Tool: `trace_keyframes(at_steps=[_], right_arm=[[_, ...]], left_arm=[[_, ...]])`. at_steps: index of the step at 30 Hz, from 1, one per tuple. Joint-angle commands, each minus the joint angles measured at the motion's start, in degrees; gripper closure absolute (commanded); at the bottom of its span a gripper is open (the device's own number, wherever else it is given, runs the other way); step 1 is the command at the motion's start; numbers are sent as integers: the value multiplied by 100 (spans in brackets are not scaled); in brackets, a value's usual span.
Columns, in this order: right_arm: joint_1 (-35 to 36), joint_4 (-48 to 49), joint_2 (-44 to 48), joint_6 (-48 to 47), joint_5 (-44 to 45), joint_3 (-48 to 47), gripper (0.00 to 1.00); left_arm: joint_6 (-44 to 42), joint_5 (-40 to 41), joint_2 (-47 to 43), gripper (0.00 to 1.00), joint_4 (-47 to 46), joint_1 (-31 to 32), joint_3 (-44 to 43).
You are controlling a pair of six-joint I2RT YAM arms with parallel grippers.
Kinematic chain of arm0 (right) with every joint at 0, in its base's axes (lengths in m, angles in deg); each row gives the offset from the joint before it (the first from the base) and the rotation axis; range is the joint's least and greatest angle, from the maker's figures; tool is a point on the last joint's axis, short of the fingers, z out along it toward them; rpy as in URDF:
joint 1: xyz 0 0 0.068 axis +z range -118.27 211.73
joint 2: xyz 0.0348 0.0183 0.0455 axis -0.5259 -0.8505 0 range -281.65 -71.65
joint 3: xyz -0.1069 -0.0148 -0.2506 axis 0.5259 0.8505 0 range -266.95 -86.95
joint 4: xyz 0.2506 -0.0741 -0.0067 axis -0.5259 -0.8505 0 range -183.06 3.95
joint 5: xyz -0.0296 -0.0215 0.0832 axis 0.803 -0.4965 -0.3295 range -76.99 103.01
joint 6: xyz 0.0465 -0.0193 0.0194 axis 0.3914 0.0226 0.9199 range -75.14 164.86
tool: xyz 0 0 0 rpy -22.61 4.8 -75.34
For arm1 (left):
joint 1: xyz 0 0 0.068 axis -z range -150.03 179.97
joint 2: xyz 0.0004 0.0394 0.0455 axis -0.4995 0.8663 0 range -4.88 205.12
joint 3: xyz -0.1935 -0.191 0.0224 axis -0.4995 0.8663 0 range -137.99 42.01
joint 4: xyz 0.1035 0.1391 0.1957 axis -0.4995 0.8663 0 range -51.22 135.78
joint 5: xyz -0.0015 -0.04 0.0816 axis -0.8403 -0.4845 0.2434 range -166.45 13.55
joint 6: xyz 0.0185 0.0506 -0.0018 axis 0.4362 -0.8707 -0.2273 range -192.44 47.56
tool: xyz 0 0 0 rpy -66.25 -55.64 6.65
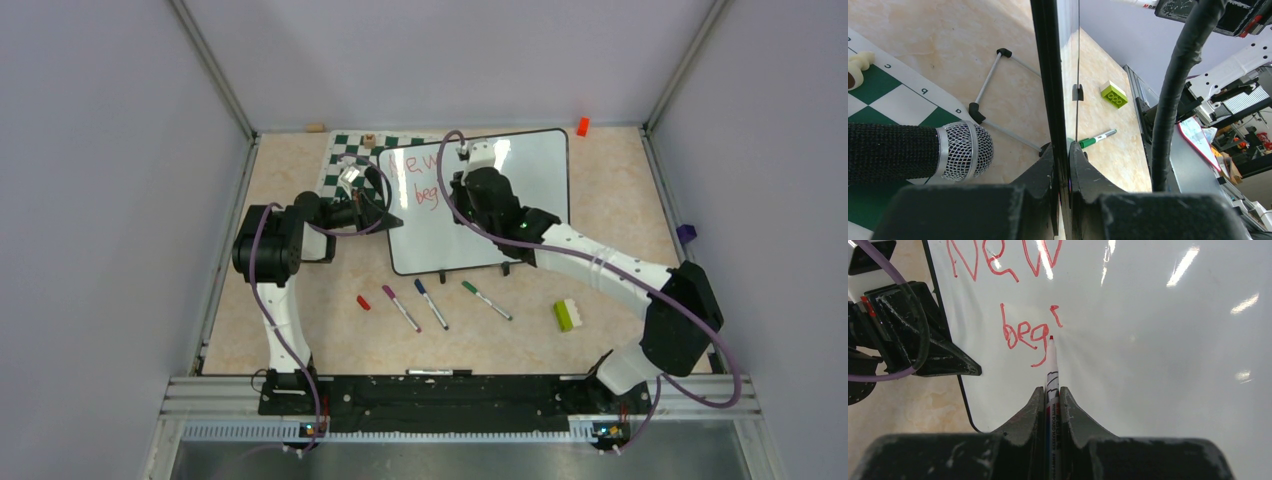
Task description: Write a sentence on the whiteboard
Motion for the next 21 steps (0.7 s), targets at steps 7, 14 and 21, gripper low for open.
trace_keyframes(at_steps=[7,14,21], right_arm=[[-46,40,-176,-9,116,-211,100],[-47,31,-316,-74,210,-361,100],[-45,41,-406,-124,288,-457,100]], left_arm=[[-866,-42,23,100,-642,20,-34],[-862,-47,24,100,-642,20,-34],[-867,-45,15,100,-642,20,-27]])
